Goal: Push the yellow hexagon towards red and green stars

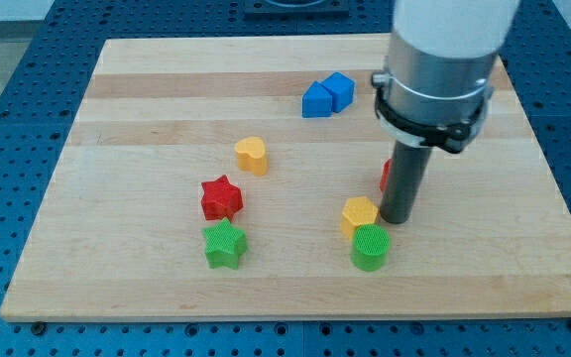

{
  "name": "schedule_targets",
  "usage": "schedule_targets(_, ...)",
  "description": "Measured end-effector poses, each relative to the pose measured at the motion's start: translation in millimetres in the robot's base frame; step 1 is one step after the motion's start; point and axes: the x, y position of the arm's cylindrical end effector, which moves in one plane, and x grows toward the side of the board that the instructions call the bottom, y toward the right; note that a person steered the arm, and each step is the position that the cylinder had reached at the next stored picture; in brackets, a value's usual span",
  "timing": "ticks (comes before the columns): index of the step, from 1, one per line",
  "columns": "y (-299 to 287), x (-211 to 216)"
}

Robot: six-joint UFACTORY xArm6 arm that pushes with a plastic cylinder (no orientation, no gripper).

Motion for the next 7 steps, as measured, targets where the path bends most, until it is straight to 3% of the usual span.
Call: schedule_targets(7, -57.9, 15.7)
